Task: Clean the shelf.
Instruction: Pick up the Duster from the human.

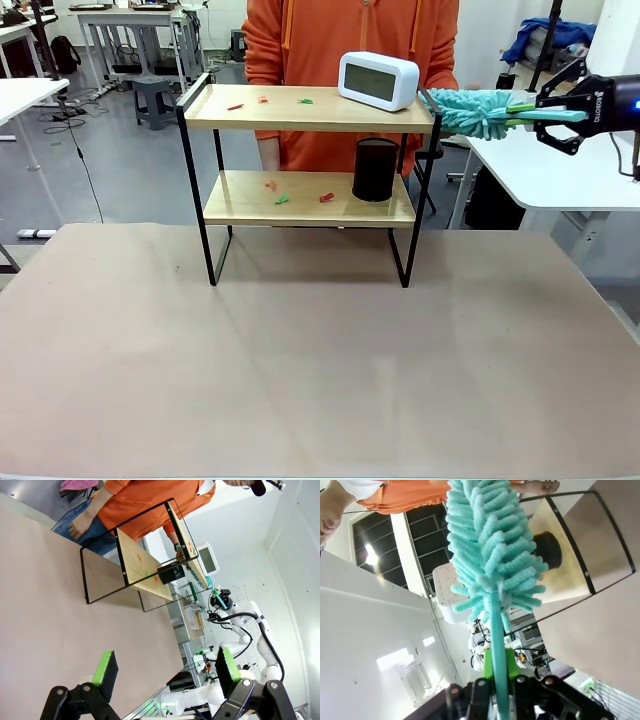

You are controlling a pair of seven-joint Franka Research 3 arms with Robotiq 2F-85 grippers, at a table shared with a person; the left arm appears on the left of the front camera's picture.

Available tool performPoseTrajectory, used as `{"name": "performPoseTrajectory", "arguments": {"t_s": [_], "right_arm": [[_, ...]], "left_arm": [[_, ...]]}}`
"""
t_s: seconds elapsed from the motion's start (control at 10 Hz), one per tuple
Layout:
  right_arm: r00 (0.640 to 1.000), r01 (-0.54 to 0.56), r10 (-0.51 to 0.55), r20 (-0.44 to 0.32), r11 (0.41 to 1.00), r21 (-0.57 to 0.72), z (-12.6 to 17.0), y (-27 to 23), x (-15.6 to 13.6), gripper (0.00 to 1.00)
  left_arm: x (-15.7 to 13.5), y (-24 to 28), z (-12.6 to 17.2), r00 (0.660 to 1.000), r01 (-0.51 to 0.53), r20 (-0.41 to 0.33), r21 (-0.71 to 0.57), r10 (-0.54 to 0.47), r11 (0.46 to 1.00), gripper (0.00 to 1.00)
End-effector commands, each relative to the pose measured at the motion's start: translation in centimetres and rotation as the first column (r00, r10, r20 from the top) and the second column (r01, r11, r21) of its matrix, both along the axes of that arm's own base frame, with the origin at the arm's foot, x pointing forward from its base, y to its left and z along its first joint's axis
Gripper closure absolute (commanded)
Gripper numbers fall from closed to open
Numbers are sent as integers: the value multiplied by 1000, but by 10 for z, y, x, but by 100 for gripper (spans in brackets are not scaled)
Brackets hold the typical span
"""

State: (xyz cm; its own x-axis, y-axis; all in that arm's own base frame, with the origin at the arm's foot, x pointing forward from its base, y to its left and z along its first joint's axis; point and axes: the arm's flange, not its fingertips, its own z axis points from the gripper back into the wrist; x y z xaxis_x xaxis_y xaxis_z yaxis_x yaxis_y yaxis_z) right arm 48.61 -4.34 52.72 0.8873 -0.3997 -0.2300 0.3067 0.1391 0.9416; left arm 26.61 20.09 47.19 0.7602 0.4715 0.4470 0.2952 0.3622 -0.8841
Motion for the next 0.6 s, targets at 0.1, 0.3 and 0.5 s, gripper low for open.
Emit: {"name": "performPoseTrajectory", "arguments": {"t_s": [0.1,0.3,0.5], "right_arm": [[993,-57,62,95,996,-61,15,-15,-24,100],[961,-75,138,242,965,-251,42,-45,-84,100],[891,-69,276,360,867,-493,71,-81,-158,100]], "left_arm": [[1,-2,1,999,2,32,-3,-1,1000,0],[1,-2,1,999,2,32,-3,-1,1000,0],[1,-2,1,999,2,32,-3,-1,1000,0]]}}
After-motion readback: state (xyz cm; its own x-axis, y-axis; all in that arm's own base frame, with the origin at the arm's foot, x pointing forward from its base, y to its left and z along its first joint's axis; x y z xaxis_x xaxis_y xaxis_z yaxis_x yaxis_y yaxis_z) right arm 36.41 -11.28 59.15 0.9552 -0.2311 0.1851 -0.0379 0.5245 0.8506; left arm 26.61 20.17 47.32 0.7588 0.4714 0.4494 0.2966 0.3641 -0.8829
